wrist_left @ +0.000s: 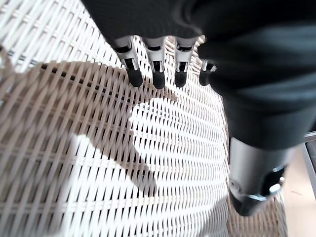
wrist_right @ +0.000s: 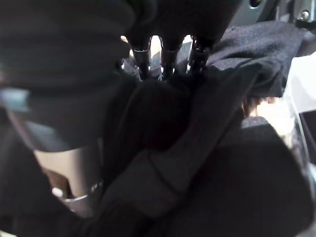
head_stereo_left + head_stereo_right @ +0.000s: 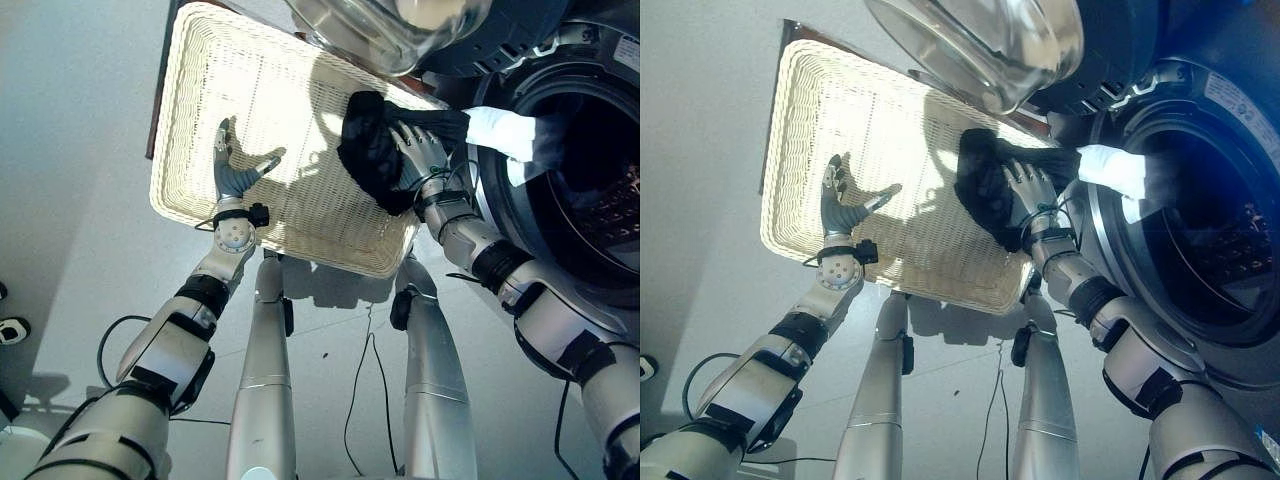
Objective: Put the clothes into the washing machine.
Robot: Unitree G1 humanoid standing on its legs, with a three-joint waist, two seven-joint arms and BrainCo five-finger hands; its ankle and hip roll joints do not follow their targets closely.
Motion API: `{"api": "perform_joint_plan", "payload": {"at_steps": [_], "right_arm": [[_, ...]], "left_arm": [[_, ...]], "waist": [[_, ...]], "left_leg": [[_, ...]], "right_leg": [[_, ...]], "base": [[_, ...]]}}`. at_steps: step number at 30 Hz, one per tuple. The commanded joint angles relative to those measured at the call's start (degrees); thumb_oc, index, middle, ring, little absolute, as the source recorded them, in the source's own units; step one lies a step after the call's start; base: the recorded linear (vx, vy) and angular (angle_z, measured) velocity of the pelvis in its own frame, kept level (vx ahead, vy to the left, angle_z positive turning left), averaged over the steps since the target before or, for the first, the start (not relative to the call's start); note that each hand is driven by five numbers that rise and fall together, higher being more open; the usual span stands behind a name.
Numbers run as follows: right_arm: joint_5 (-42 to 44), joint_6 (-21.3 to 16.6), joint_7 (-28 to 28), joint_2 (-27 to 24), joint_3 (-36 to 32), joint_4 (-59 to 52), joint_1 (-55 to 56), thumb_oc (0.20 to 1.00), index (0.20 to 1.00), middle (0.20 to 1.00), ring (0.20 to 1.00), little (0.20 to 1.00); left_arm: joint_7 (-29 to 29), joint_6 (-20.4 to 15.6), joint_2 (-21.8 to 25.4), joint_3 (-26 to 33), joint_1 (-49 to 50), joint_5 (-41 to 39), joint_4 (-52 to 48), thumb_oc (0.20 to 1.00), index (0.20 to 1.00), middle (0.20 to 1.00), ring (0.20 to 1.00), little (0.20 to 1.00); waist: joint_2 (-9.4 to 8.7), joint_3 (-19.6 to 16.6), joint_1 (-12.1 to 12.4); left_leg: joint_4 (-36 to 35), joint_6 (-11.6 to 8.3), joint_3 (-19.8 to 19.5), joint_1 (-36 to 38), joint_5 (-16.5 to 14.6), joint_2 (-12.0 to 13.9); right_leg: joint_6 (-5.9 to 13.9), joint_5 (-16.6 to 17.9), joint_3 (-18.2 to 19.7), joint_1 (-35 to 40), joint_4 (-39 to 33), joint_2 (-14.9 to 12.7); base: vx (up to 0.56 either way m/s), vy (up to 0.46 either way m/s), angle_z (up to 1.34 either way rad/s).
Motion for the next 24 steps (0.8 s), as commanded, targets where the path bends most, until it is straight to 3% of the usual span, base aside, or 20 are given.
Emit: {"api": "perform_joint_plan", "payload": {"at_steps": [1, 8, 9, 10, 24], "right_arm": [[-5.44, 3.0, 1.62, -0.42, 2.42, 4.96, -3.04, 1.0, 1.0, 1.0, 1.0, 1.0], [-11.34, 3.54, 2.57, -0.41, 3.98, 9.76, -3.44, 1.0, 1.0, 1.0, 1.0, 1.0], [-12.23, 3.53, 3.08, -0.34, 4.03, 10.15, -3.42, 0.266, 0.266, 0.266, 0.266, 0.266], [-13.54, 2.99, 3.31, -0.34, 4.05, 10.9, -3.17, 0.2, 0.2, 0.2, 0.2, 0.2], [-13.96, 0.14, 1.98, -0.64, 3.68, 11.15, -1.21, 0.2, 0.2, 0.2, 0.2, 0.2]], "left_arm": [[-1.06, -2.47, -1.46, 1.28, -3.61, -1.97, 1.74, 1.0, 1.0, 1.0, 1.0, 1.0], [-0.98, -3.28, -2.3, 0.7, -3.49, -2.31, 1.42, 1.0, 1.0, 1.0, 1.0, 1.0], [-0.85, -3.42, -2.44, 0.67, -3.37, -2.28, 1.3, 1.0, 1.0, 1.0, 1.0, 1.0], [-0.64, -3.6, -2.57, 0.62, -3.21, -2.34, 1.15, 1.0, 1.0, 1.0, 1.0, 1.0], [0.13, -4.07, -3.16, 1.21, -1.9, -3.22, -0.1, 1.0, 1.0, 1.0, 1.0, 1.0]], "waist": [[2.21, -0.74, 0.07], [2.71, -0.74, 0.38], [2.77, -0.74, 0.39], [2.85, -0.74, 0.38], [3.19, -0.74, 0.1]], "left_leg": [[2.85, 6.77, 2.51, -4.01, 1.14, -6.08], [3.02, 7.14, 2.4, -4.28, 1.11, -6.33], [3.12, 7.16, 2.39, -4.39, 1.11, -6.39], [3.07, 7.21, 2.41, -4.44, 1.2, -6.39], [3.38, 7.39, 2.58, -4.86, 1.27, -6.47]], "right_leg": [[0.78, 5.43, -4.67, 1.95, -6.35, 3.03], [0.73, 5.59, -4.76, 1.69, -6.22, 2.9], [0.71, 5.61, -4.73, 1.6, -6.2, 2.92], [0.67, 5.71, -4.65, 1.47, -6.12, 2.97], [0.47, 5.82, -4.36, 0.98, -6.07, 2.97]], "base": [[0.02, -0.006, 0.05], [0.0, 0.0, 0.01], [0.0, 0.0, 0.0], [0.0, 0.0, 0.0], [0.0, 0.001, 0.0]]}}
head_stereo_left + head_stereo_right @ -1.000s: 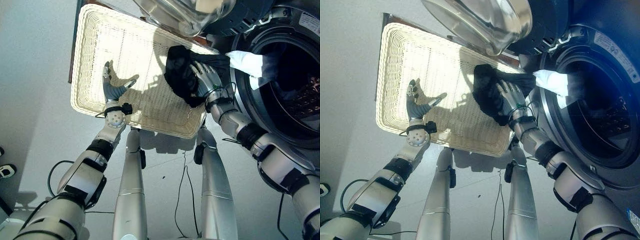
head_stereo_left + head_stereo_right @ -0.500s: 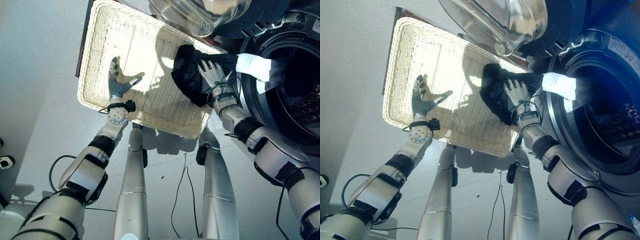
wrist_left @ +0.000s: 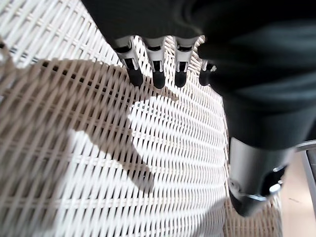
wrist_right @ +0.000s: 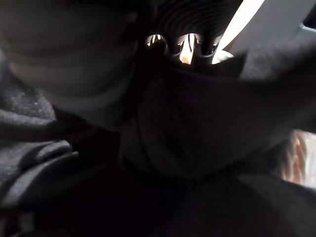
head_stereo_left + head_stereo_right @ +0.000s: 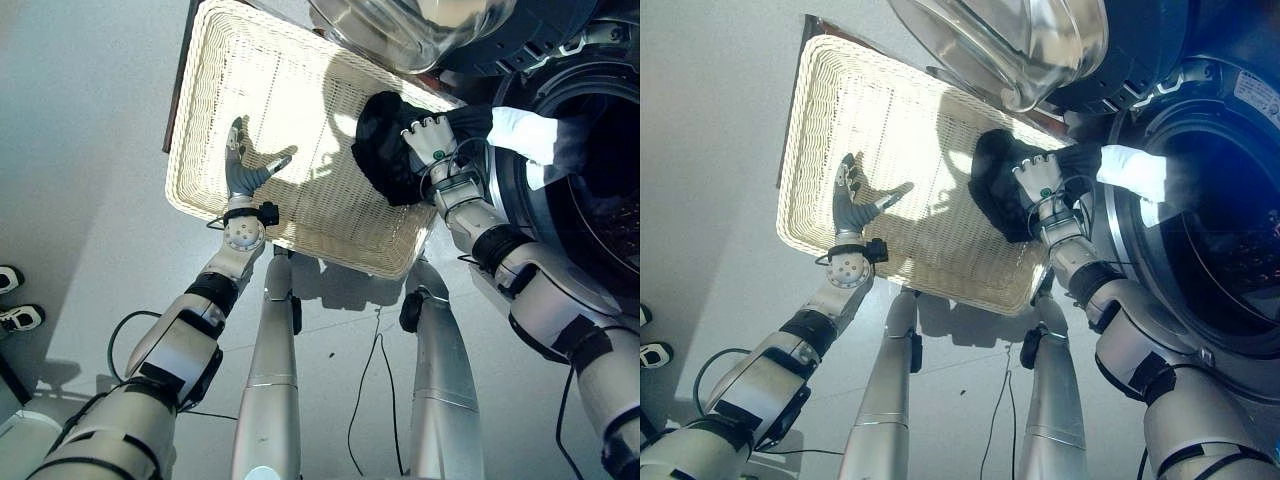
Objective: Put the clothes into the washing machine.
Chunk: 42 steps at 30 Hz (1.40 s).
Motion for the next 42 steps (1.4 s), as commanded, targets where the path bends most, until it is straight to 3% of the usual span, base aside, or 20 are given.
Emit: {"api": "perform_joint_plan", "payload": {"at_steps": [1, 7, 8, 11, 12, 18, 26, 30, 34, 39, 42], "right_arm": [[1.31, -1.63, 1.65, -0.93, 1.13, 2.68, 2.65, 0.2, 0.2, 0.2, 0.2, 0.2], [19.74, -7.56, 2.02, -0.75, -1.74, 0.09, 3.72, 0.2, 0.2, 0.2, 0.2, 0.2], [29.59, -10.79, 2.32, -0.18, -4.66, -2.53, 4.53, 0.2, 0.2, 0.2, 0.2, 0.2], [40.6, -13.11, 4.51, 0.69, -9.09, -7.67, 6.05, 0.2, 0.2, 0.2, 0.2, 0.2], [46.67, -15.53, 5.2, 1.25, -11.4, -9.83, 7.14, 0.2, 0.2, 0.2, 0.2, 0.2], [65.66, -22.1, 9.92, 2.88, -20.57, -22.38, 12.55, 0.2, 0.2, 0.2, 0.2, 0.2], [89.6, -31.49, 23.72, 3.44, -30.04, -32.04, 18.19, 0.2, 0.2, 0.2, 0.2, 0.2], [106.22, -35.66, 32.08, 2.93, -34.83, -33.94, 19.97, 0.2, 0.2, 0.2, 0.2, 0.2], [122.26, -38.03, 41.6, 1.73, -40.58, -32.64, 20.81, 0.2, 0.2, 0.2, 0.2, 0.2], [133.07, -39.42, 47.85, -0.03, -44.59, -29.82, 21.18, 0.2, 0.2, 0.2, 0.2, 0.2], [143.94, -39.21, 53.92, -1.57, -48.28, -25.65, 20.91, 0.2, 0.2, 0.2, 0.2, 0.2]], "left_arm": [[1.0, -2.84, -0.93, 1.62, -1.54, -1.14, -0.02, 1.0, 1.0, 1.0, 1.0, 1.0], [0.85, -2.35, -0.81, 2.06, -1.28, -1.46, -0.53, 1.0, 1.0, 1.0, 1.0, 1.0], [1.04, -2.15, -0.91, 2.31, -1.01, -1.35, -0.98, 1.0, 1.0, 1.0, 1.0, 1.0], [0.75, -1.75, -0.63, 3.12, -0.43, -1.33, -1.67, 1.0, 1.0, 1.0, 1.0, 1.0], [0.59, -1.54, -0.54, 3.51, -0.15, -1.27, -2.02, 1.0, 1.0, 1.0, 1.0, 1.0], [0.78, -0.97, 0.21, 5.46, 1.32, -0.63, -3.35, 1.0, 1.0, 1.0, 1.0, 1.0], [0.18, -0.91, 2.3, 7.17, 3.14, -1.75, -3.78, 1.0, 1.0, 1.0, 1.0, 1.0], [-0.65, -1.1, 3.66, 7.55, 3.87, -2.88, -3.58, 1.0, 1.0, 1.0, 1.0, 1.0], [-2.2, -2.1, 5.38, 7.92, 4.28, -4.58, -2.33, 1.0, 1.0, 1.0, 1.0, 1.0], [-3.48, -3.2, 6.72, 8.08, 4.83, -5.86, -1.52, 1.0, 1.0, 1.0, 1.0, 1.0], [-5.06, -4.14, 7.91, 8.3, 5.1, -7.07, -0.36, 1.0, 1.0, 1.0, 1.0, 1.0]], "waist": [[1.51, 0.28, -1.43], [1.47, 0.28, -1.63], [1.38, 0.28, -1.74], [1.11, 0.28, -1.9], [1.01, 0.28, -1.96], [0.05, 0.28, -2.96], [-1.27, 0.28, -4.22], [-1.9, 0.28, -4.71], [-2.2, 0.28, -5.24], [-2.31, 0.28, -5.54], [-2.37, 0.28, -5.64]], "left_leg": [[3.16, 7.36, 2.89, -3.25, 0.68, -6.04], [3.26, 7.35, 2.84, -3.44, 0.78, -6.08], [3.19, 7.25, 2.78, -3.56, 0.82, -6.1], [3.27, 7.04, 2.79, -3.57, 0.78, -5.96], [3.25, 7.0, 2.77, -3.49, 0.75, -5.92], [3.25, 6.63, 3.18, -3.19, 0.55, -5.44], [2.82, 6.12, 3.64, -2.19, 0.25, -4.49], [2.74, 5.95, 3.62, -1.8, -0.15, -4.19], [2.41, 5.77, 3.69, -1.26, -0.65, -3.82], [2.43, 5.62, 3.74, -1.01, -0.98, -3.61], [2.63, 5.44, 3.75, -0.86, -1.33, -3.33]], "right_leg": [[0.53, 6.08, -4.33, 2.72, -7.31, 3.44], [0.37, 6.19, -4.09, 2.36, -7.02, 3.6], [0.35, 6.24, -3.94, 2.17, -7.02, 3.68], [0.22, 5.97, -3.87, 2.06, -6.71, 3.78], [0.14, 5.88, -3.83, 2.05, -6.59, 3.85], [-0.01, 5.45, -3.36, 1.94, -6.24, 4.28], [0.34, 5.27, -2.9, 2.49, -6.24, 4.53], [0.59, 5.21, -2.69, 2.81, -6.42, 4.66], [1.02, 5.27, -2.68, 3.44, -6.99, 4.64], [1.22, 5.34, -2.65, 3.87, -7.44, 4.61], [1.4, 5.4, -2.59, 4.23, -7.71, 4.51]], "base": [[0.0, 0.0, 0.0], [0.0, 0.0, 0.0], [0.0, 0.0, 0.0], [0.0, 0.0, 0.0], [0.0, 0.0, 0.0], [0.0, 0.011, 0.0], [0.0, 0.009, -0.01], [0.0, 0.0, 0.0], [0.0, -0.003, -0.05], [0.0, -0.001, -0.04], [0.0, 0.0, 0.0]]}}
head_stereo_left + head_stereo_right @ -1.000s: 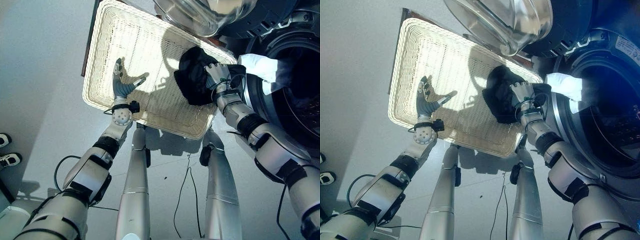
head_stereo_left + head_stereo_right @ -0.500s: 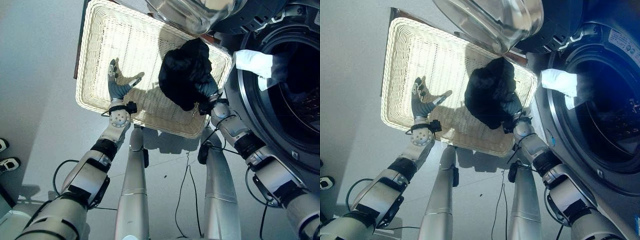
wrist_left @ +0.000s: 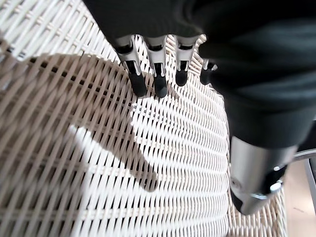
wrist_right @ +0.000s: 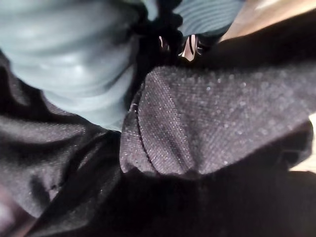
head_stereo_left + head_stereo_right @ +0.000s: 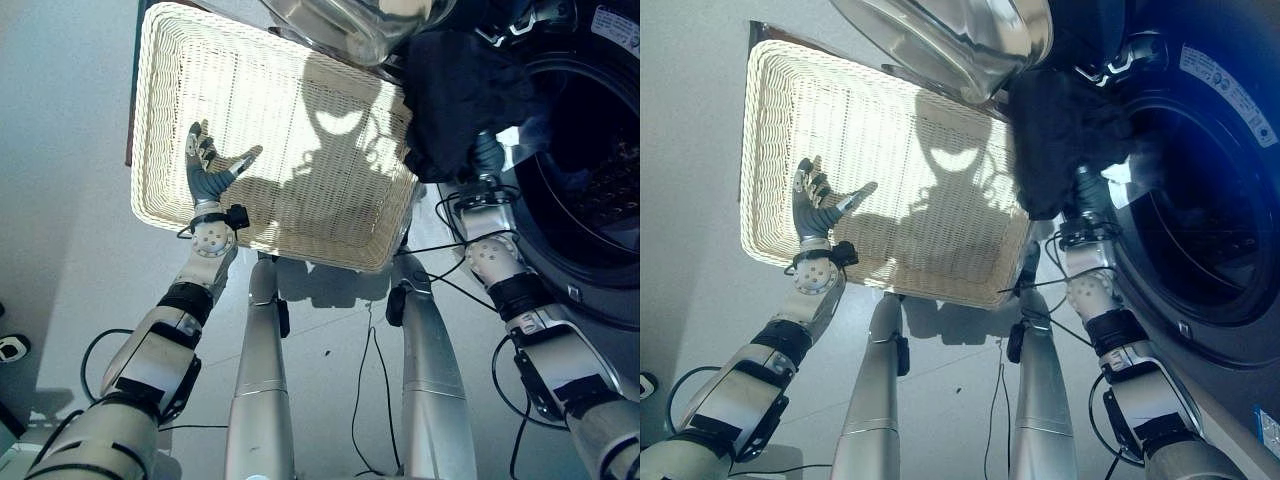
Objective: Put the clothes into the washing machine.
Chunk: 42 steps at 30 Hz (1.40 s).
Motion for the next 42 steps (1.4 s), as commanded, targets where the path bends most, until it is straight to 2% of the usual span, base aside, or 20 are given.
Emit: {"api": "perform_joint_plan", "payload": {"at_steps": [1, 6, 11, 14, 15, 17, 18, 19, 22, 23, 24, 29, 34, 36, 37, 38, 39, 40, 41, 42], "right_arm": [[11.77, -3.95, 7.86, -3.72, -4.49, -1.95, 0.01, 0.2, 0.2, 0.2, 0.2, 0.2], [16.99, -3.78, 7.35, -4.94, -7.5, 3.62, -0.44, 0.2, 0.2, 0.2, 0.2, 0.2], [16.8, -2.59, -0.14, -5.26, -9.03, 11.07, -1.06, 0.2, 0.2, 0.2, 0.2, 0.2], [9.71, 2.34, -9.43, -5.98, -8.6, 16.25, -2.26, 0.2, 0.2, 0.2, 0.2, 0.2], [3.96, 5.39, -16.79, -6.38, -6.95, 19.32, -3.1, 0.2, 0.2, 0.2, 0.2, 0.2], [1.68, 5.56, -23.21, -8.1, -5.76, 22.43, -4.8, 0.2, 0.2, 0.2, 0.2, 0.2], [1.68, 5.56, -23.21, -8.1, -5.76, 22.43, -4.8, 0.2, 0.2, 0.2, 0.2, 0.2], [-0.6, 1.87, -29.96, -11.59, -5.08, 25.66, -8.77, 0.2, 0.2, 0.2, 0.2, 0.2], [-2.01, -5.99, -39.04, -16.14, -4.64, 27.86, -12.53, 0.2, 0.2, 0.2, 0.2, 0.2], [-4.89, -12.3, -46.76, -18.9, -4.52, 27.54, -13.82, 0.2, 0.2, 0.2, 0.2, 0.2], [-7.9, -15.42, -53.82, -21.23, -4.64, 26.48, -14.62, 0.2, 0.2, 0.2, 0.2, 0.2], [-13.85, -18.85, -65.53, -30.44, -6.24, 24.97, -14.71, 0.2, 0.2, 0.2, 0.2, 0.2], [-17.15, -18.27, -67.12, -34.79, -8.41, 26.47, -13.32, 0.2, 0.2, 0.2, 0.2, 0.2], [-16.58, -16.08, -63.73, -35.19, -9.02, 26.99, -11.73, 0.2, 0.2, 0.2, 0.2, 0.2], [-16.08, -15.3, -62.79, -35.07, -9.11, 27.22, -11.49, 0.25, 0.25, 0.25, 0.25, 0.25], [-16.56, -13.2, -61.88, -34.8, -9.07, 28.25, -11.32, 0.592, 0.592, 0.592, 0.592, 0.592], [-16.68, -12.59, -62.06, -34.74, -9.04, 28.64, -11.38, 0.859, 0.859, 0.859, 0.859, 0.859], [-15.57, -10.42, -60.0, -34.15, -8.43, 29.56, -11.17, 1.0, 1.0, 1.0, 1.0, 1.0], [-15.45, -9.89, -59.21, -34.04, -8.26, 30.22, -11.14, 1.0, 1.0, 1.0, 1.0, 1.0], [-16.28, -5.79, -57.19, -33.33, -7.02, 31.3, -10.82, 1.0, 1.0, 1.0, 1.0, 1.0]], "left_arm": [[-2.11, -2.82, 1.35, 2.82, -0.88, -1.52, 1.71, 1.0, 1.0, 1.0, 1.0, 1.0], [-3.71, -3.22, 2.33, 2.95, -1.17, -3.1, 2.95, 1.0, 1.0, 1.0, 1.0, 1.0], [-3.97, -3.68, 1.82, 2.65, -1.5, -3.05, 3.79, 1.0, 1.0, 1.0, 1.0, 1.0], [-4.07, -3.4, 1.68, 2.6, -2.62, -2.94, 4.31, 1.0, 1.0, 1.0, 1.0, 1.0], [-3.25, -3.33, 1.16, 1.96, -2.54, -2.9, 3.98, 1.0, 1.0, 1.0, 1.0, 1.0], [-3.01, -3.43, 1.09, 1.29, -2.4, -3.1, 3.51, 1.0, 1.0, 1.0, 1.0, 1.0], [-3.01, -3.43, 1.09, 1.29, -2.4, -3.1, 3.51, 1.0, 1.0, 1.0, 1.0, 1.0], [-3.3, -3.9, 1.29, 0.55, -2.09, -3.4, 3.73, 1.0, 1.0, 1.0, 1.0, 1.0], [-2.84, -4.66, 1.92, 0.12, -0.15, -3.16, 2.69, 1.0, 1.0, 1.0, 1.0, 1.0], [-2.21, -4.9, 2.48, 0.19, 1.7, -2.64, 1.01, 1.0, 1.0, 1.0, 1.0, 1.0], [-2.22, -5.01, 3.29, 0.44, 2.98, -2.69, -0.1, 1.0, 1.0, 1.0, 1.0, 1.0], [-3.82, -4.78, 6.83, 1.08, 4.69, -4.66, -0.64, 1.0, 1.0, 1.0, 1.0, 1.0], [-6.38, -3.8, 9.75, 2.45, 3.64, -6.18, 0.48, 1.0, 1.0, 1.0, 1.0, 1.0], [-6.98, -3.11, 10.49, 2.63, 3.32, -6.51, 0.6, 1.0, 1.0, 1.0, 1.0, 1.0], [-7.28, -3.06, 10.68, 2.59, 3.15, -6.74, 0.72, 1.0, 1.0, 1.0, 1.0, 1.0], [-7.63, -2.86, 10.77, 2.42, 2.65, -6.97, 0.98, 1.0, 1.0, 1.0, 1.0, 1.0], [-7.89, -2.71, 10.85, 2.45, 2.12, -6.93, 0.99, 1.0, 1.0, 1.0, 1.0, 1.0], [-8.06, -2.3, 10.51, 2.02, 1.7, -6.7, 1.24, 1.0, 1.0, 1.0, 1.0, 1.0], [-8.04, -2.28, 10.42, 1.93, 1.35, -6.57, 1.2, 1.0, 1.0, 1.0, 1.0, 1.0], [-7.93, -2.15, 9.99, 1.42, 1.37, -6.37, 1.07, 1.0, 1.0, 1.0, 1.0, 1.0]], "waist": [[-1.41, -0.21, 0.59], [-1.37, -0.21, 0.43], [-1.29, -0.21, 0.48], [-1.13, -0.21, 0.56], [-0.88, -0.21, 0.92], [-0.53, -0.21, 1.43], [-0.53, -0.21, 1.43], [-0.49, -0.21, 1.86], [-1.07, -0.21, 2.11], [-1.7, -0.21, 2.21], [-2.08, -0.21, 2.18], [-3.79, -0.21, 1.48], [-4.75, -0.21, 0.89], [-4.96, -0.21, 0.9], [-4.94, -0.21, 0.98], [-4.87, -0.21, 1.06], [-4.86, -0.21, 1.12], [-4.65, -0.21, 1.33], [-4.59, -0.21, 1.32], [-4.29, -0.21, 1.57]], "left_leg": [[1.85, 5.23, 2.97, -1.03, -0.71, -4.06], [1.97, 5.05, 3.07, -0.73, -0.91, -3.71], [1.89, 4.88, 3.21, -0.61, -0.96, -3.48], [1.71, 4.94, 3.21, -1.31, -0.24, -3.63], [1.66, 4.96, 3.12, -0.84, -0.61, -3.58], [1.86, 4.97, 3.08, -0.9, -0.62, -3.48], [1.86, 4.97, 3.08, -0.9, -0.62, -3.48], [2.25, 4.87, 2.93, -0.88, -0.89, -3.31], [2.68, 5.09, 2.05, -1.07, -1.55, -3.21], [2.38, 5.15, 1.55, -1.03, -1.58, -3.21], [1.8, 5.14, 1.55, -0.86, -1.43, -3.01], [0.96, 5.46, 1.08, 0.18, -1.39, -2.95], [1.01, 5.78, 0.6, 0.0, -1.07, -3.0], [1.46, 5.84, 0.18, 0.38, -1.71, -3.2], [1.54, 5.86, 0.16, 0.38, -1.76, -3.24], [1.62, 5.85, 0.15, 0.37, -1.79, -3.27], [1.52, 5.89, 0.13, -0.2, -1.27, -3.47], [1.52, 5.87, 0.08, 0.33, -1.75, -3.57], [1.49, 5.88, 0.13, -0.3, -1.18, -3.69], [1.72, 5.91, -0.19, 0.11, -1.77, -4.05]], "right_leg": [[1.39, 3.18, -3.44, 3.19, -4.26, 3.21], [1.59, 3.48, -3.38, 3.62, -4.55, 3.05], [1.66, 3.82, -3.35, 3.98, -5.05, 2.88], [1.56, 4.71, -3.35, 3.42, -5.57, 2.76], [1.45, 4.3, -3.34, 3.86, -5.61, 2.84], [1.33, 4.1, -3.36, 3.78, -5.19, 2.99], [1.33, 4.1, -3.36, 3.78, -5.19, 2.99], [1.29, 3.97, -3.69, 3.96, -4.96, 3.0], [1.26, 3.98, -3.92, 4.5, -5.5, 3.3], [1.32, 4.29, -4.06, 4.92, -6.15, 3.55], [1.46, 4.53, -4.18, 5.25, -6.63, 3.79], [1.55, 4.78, -4.23, 6.5, -7.55, 4.29], [1.38, 5.05, -3.96, 6.5, -7.62, 4.38], [1.56, 4.62, -3.88, 6.91, -7.39, 4.33], [1.59, 4.51, -3.93, 6.99, -7.33, 4.27], [1.64, 4.48, -3.97, 6.98, -7.26, 4.15], [1.57, 4.96, -4.03, 6.44, -7.47, 3.99], [1.69, 4.49, -4.13, 6.98, -7.41, 3.94], [1.62, 5.0, -4.17, 6.4, -7.55, 3.77], [1.71, 4.89, -4.04, 6.67, -7.72, 3.71]], "base": [[0.01, -0.018, -0.04], [0.0, -0.004, -0.01], [0.01, -0.006, -0.02], [0.0, 0.0, 0.0], [0.0, 0.0, 0.0], [0.01, -0.001, -0.03], [-0.01, -0.027, -0.03], [-0.01, -0.03, -0.01], [-0.01, -0.055, -0.03], [-0.02, -0.075, -0.06], [-0.02, -0.058, -0.06], [0.0, -0.008, -0.02], [0.0, -0.003, -0.01], [0.02, -0.009, 0.0], [0.0, 0.0, 0.0], [0.0, 0.0, 0.0], [0.0, 0.0, 0.0], [0.0, 0.0, 0.0], [0.04, -0.028, 0.04], [0.02, -0.024, 0.05]]}}
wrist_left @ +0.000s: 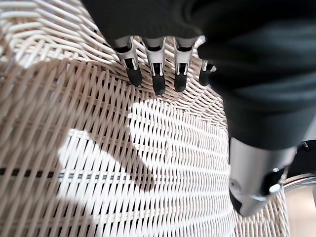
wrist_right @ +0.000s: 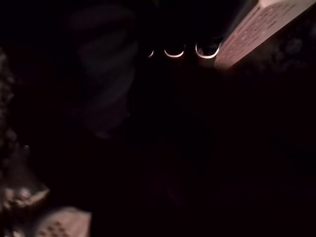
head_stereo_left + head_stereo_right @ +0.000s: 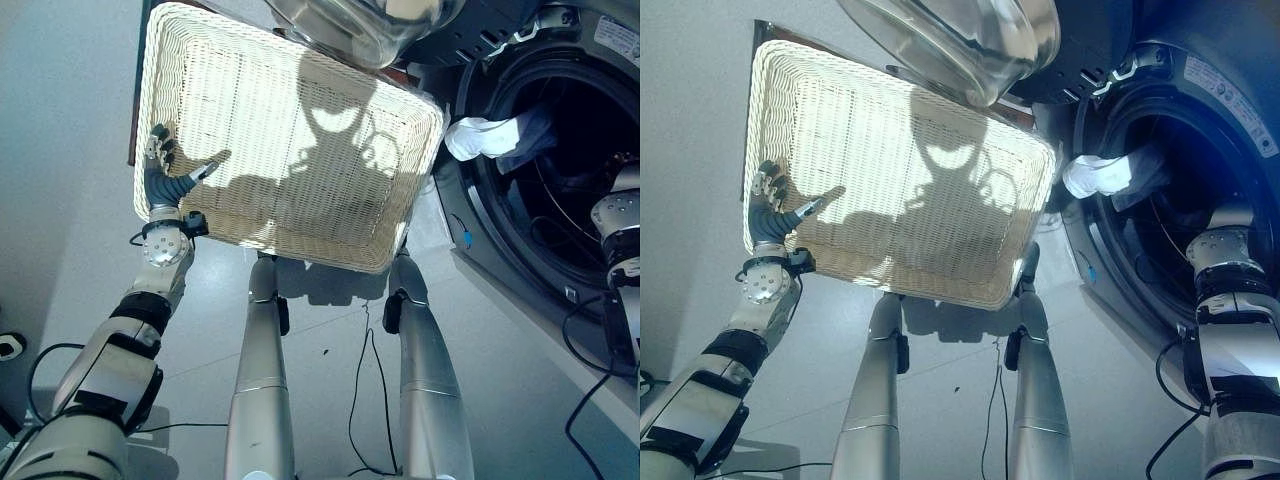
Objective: Put the clothes into the washing machine.
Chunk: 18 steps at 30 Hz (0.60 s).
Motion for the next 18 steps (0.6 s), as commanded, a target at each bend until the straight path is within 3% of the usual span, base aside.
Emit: {"api": "perform_joint_plan", "payload": {"at_steps": [1, 4, 11, 16, 18], "right_arm": [[-4.88, 4.06, 4.49, -11.52, -0.03, 3.01, 3.21, 1.0, 1.0, 1.0, 1.0, 1.0], [-8.28, 6.44, 4.42, -9.76, 2.81, 3.97, 2.73, 1.0, 1.0, 1.0, 1.0, 1.0], [-29.6, 11.57, 0.06, -4.7, 11.64, -1.77, -0.69, 1.0, 1.0, 1.0, 1.0, 1.0], [-42.99, 13.2, -1.39, 0.61, 14.8, -8.6, -0.05, 1.0, 1.0, 1.0, 1.0, 1.0], [-47.21, 14.45, 0.99, 3.31, 16.28, -11.01, 0.84, 1.0, 1.0, 1.0, 1.0, 1.0]], "left_arm": [[0.53, -0.94, 1.17, 1.47, -0.93, -1.25, 1.46, 1.0, 1.0, 1.0, 1.0, 1.0], [1.18, -0.67, 0.56, 0.52, -1.4, -1.17, 1.17, 1.0, 1.0, 1.0, 1.0, 1.0], [4.03, 0.59, -1.95, -1.09, -3.36, 0.21, -0.32, 1.0, 1.0, 1.0, 1.0, 1.0], [5.55, 0.31, -4.17, -1.67, -4.72, 1.67, -0.32, 1.0, 1.0, 1.0, 1.0, 1.0], [6.28, 0.06, -5.25, -1.63, -5.24, 2.3, 0.02, 1.0, 1.0, 1.0, 1.0, 1.0]], "waist": [[-3.19, -0.62, -1.15], [-2.68, -0.62, -0.66], [-1.73, -0.62, -0.56], [-1.0, -0.62, -0.73], [-0.44, -0.62, -0.8]], "left_leg": [[0.84, 5.89, -0.02, -0.2, -0.99, -5.48], [0.89, 6.03, -0.06, -0.51, -1.11, -5.83], [1.26, 6.13, 0.56, -1.61, -1.16, -6.11], [0.94, 6.18, 1.31, -2.15, -1.09, -6.41], [1.03, 6.11, 1.67, -2.54, -1.05, -6.37]], "right_leg": [[2.06, 0.14, -3.52, 2.04, 0.44, 1.99], [2.1, 0.01, -3.79, 1.77, 0.44, 1.8], [2.2, -0.25, -4.08, 0.53, 0.97, 1.37], [2.27, -0.55, -4.1, -0.4, 1.12, 1.19], [2.23, -0.83, -3.91, -1.04, 1.51, 1.0]], "base": [[0.02, -0.025, 0.05], [0.02, -0.017, 0.03], [0.0, 0.0, 0.0], [-0.01, 0.012, 0.02], [-0.02, 0.045, 0.0]]}}
